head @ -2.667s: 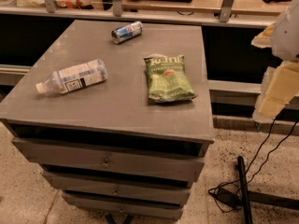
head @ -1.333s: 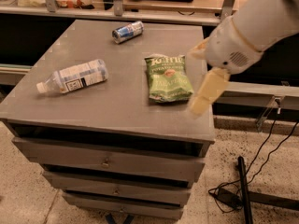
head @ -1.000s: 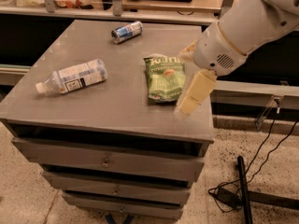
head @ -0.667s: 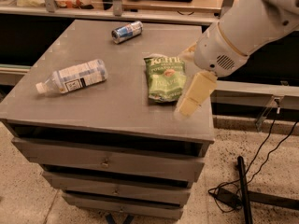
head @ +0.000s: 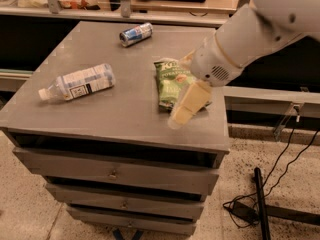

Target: Move blue plastic bottle near redbull can

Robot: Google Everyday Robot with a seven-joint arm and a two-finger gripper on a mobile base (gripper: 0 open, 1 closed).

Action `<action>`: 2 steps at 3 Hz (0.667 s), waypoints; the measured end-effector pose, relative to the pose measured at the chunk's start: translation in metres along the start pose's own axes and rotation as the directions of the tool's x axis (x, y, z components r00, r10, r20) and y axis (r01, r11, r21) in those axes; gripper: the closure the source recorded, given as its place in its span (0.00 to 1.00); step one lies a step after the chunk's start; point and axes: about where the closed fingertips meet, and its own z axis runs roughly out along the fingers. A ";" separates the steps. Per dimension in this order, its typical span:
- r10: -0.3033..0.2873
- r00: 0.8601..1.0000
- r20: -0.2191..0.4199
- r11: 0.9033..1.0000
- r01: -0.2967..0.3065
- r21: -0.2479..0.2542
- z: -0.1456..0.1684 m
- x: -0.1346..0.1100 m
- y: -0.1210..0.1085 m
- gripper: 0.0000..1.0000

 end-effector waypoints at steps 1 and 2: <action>-0.032 0.986 0.164 0.999 0.035 -0.016 0.046 -0.030 -0.026 0.00; -0.058 0.961 0.269 0.998 0.062 -0.007 0.071 -0.053 -0.044 0.00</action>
Offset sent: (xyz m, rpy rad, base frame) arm 0.0911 0.1087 -0.0255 0.3923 -0.1222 0.1043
